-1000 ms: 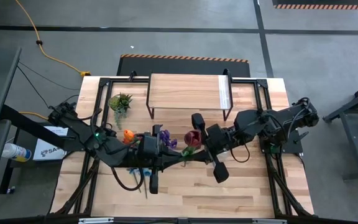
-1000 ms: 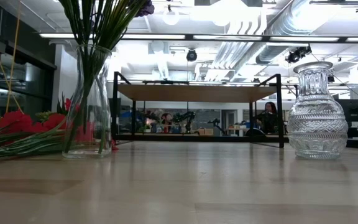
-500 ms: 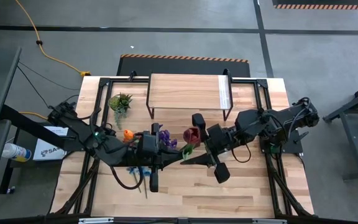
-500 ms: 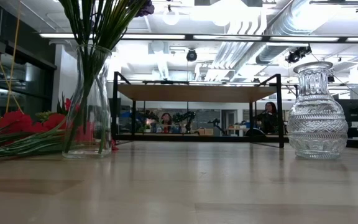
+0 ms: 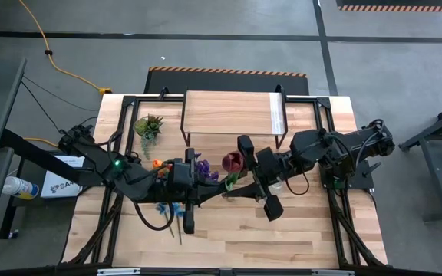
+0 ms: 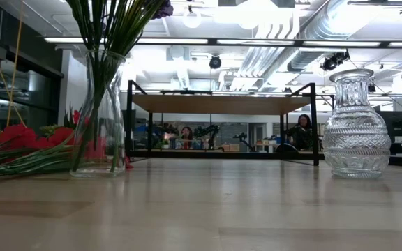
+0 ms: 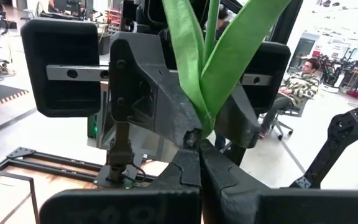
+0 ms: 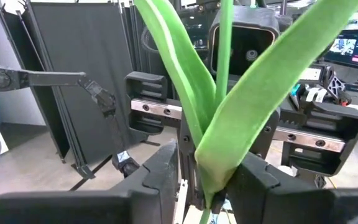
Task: Pick and place flowers into a vace then onto a shelf
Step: Put the red flower into the right transparent flower vase
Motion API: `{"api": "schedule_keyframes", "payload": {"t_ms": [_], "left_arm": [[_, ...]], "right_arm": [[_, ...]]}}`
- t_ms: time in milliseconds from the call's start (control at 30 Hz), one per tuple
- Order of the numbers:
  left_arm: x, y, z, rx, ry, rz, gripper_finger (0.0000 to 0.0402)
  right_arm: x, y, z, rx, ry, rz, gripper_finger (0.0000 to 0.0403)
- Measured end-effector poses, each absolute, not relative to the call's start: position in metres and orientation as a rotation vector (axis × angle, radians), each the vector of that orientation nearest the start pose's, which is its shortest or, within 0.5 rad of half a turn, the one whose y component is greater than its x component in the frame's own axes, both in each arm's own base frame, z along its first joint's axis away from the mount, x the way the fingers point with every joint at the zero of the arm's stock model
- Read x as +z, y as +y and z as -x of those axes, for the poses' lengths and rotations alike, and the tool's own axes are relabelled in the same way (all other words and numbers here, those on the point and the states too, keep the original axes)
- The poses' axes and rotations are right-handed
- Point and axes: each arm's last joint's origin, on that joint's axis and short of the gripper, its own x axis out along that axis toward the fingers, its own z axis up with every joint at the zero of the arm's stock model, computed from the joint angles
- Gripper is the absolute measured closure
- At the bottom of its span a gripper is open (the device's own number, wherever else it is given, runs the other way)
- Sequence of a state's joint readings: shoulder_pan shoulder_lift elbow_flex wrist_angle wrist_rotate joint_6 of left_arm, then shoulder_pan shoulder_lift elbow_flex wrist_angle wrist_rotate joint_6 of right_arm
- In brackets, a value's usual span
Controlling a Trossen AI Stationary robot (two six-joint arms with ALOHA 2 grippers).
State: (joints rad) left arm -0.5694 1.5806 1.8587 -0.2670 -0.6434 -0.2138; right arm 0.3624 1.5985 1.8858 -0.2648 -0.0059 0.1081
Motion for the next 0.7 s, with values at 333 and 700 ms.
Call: {"api": "schedule_keyframes", "payload": {"t_ms": [333,700], "left_arm": [[0.4937,-0.1647,-0.2895,0.072,-0.018,0.214,0.0380],[0.4917,-0.1648,-0.2895,0.071,0.000,0.219,0.0380]], "right_arm": [[0.4964,0.1176,-0.3189,0.353,0.011,-0.114,0.0338],[0.4973,0.1163,-0.3161,0.344,0.016,-0.121,0.0387]]}}
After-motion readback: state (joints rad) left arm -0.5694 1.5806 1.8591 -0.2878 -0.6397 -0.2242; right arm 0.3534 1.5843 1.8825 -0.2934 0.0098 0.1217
